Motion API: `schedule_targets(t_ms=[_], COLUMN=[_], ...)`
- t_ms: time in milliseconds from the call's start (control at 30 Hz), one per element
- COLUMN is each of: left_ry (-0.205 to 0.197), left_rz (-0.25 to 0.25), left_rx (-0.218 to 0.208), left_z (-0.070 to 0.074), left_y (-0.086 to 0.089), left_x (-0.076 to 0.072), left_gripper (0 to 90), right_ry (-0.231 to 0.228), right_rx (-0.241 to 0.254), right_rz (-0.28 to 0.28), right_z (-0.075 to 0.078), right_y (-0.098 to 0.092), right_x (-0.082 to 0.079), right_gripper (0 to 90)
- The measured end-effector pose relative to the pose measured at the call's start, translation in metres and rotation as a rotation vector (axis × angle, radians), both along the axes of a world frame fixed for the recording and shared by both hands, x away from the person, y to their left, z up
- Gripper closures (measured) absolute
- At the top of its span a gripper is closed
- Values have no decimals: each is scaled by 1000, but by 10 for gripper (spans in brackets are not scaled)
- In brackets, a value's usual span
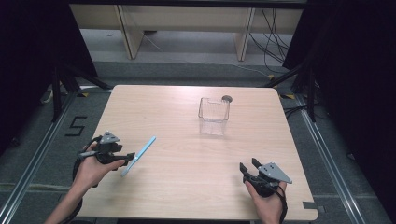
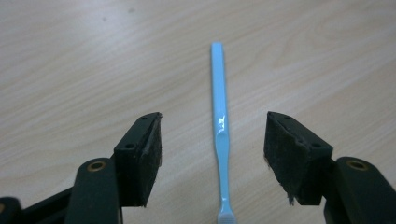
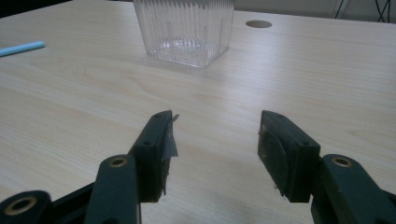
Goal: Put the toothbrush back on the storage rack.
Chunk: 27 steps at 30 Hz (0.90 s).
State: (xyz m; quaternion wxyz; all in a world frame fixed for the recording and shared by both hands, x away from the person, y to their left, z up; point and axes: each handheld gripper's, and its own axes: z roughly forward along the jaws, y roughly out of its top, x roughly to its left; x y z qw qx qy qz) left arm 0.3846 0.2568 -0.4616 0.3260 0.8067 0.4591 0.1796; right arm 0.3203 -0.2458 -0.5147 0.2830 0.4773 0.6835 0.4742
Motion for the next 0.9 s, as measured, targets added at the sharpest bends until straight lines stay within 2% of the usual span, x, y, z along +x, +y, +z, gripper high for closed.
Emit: schedule_targets(t_ms=[33, 67, 100, 133, 200, 267, 333, 367, 400, 467, 500, 533, 567, 600, 633, 667, 700, 733, 767, 833, 867, 900], left_ry=[34, 51, 56, 118, 129, 195, 221, 228, 244, 254, 278, 278, 299, 299, 316, 316, 339, 339, 372, 394, 404, 403], left_rz=[-8, -18, -25, -49, -65, -95, -110, -108, -109, -119, -116, -116, -112, -112, -111, -111, -115, -115, -124, -124, -108, -128], left_rx=[7, 19, 21, 72, 86, 125, 163, 160, 165, 169, 175, 175, 192, 192, 204, 204, 222, 222, 258, 279, 272, 291], left_z=[0, 1, 0, 3, 4, 6, 9, 10, 11, 12, 12, 12, 12, 12, 11, 11, 10, 10, 10, 6, 4, 3], left_y=[-4, -7, -9, -13, -15, -23, -27, -29, -32, -33, -36, -36, -40, -40, -43, -43, -46, -46, -47, -49, -50, -50], left_x=[4, 8, 10, 16, 18, 29, 35, 37, 41, 45, 52, 52, 58, 58, 63, 63, 67, 67, 70, 73, 72, 74], left_gripper=[362, 361, 366, 375, 389, 403, 410, 414, 418, 421, 434, 440, 449, 454, 465, 474, 482, 493, 499, 514, 523, 532], right_ry=[0, 18, 0, 11, 1, 20, 26, 32, 12, 5, 26, 26, 37, 53, 47, 47, 43, 42, 29, 26, 29, 29], right_rx=[0, -3, -22, -10, -33, -24, -17, -9, -24, -25, -9, -9, 6, 2, -8, -8, -13, -3, -23, -30, -27, -26], right_rz=[0, -4, -11, -7, -2, 1, 1, -4, 6, 5, 13, 13, 5, -3, 5, 5, 5, 6, 8, 9, 10, 10], right_z=[0, 1, 1, 1, 1, 1, 1, 1, 1, 0, 0, 0, 1, 2, 1, 1, 1, 1, 1, 1, 1, 1], right_y=[0, -2, -3, -1, -1, 0, 1, 1, 0, -1, 0, 0, 1, 1, 0, 0, -1, 0, -1, -1, -1, -1], right_x=[0, -1, 0, -1, 0, 0, 1, 0, 2, 2, 3, 3, 2, 1, 2, 2, 2, 2, 3, 3, 2, 2], right_gripper=[459, 457, 455, 455, 455, 455, 455, 454, 454, 453, 452, 452, 452, 452, 451, 451, 451, 451, 451, 450, 450, 450])
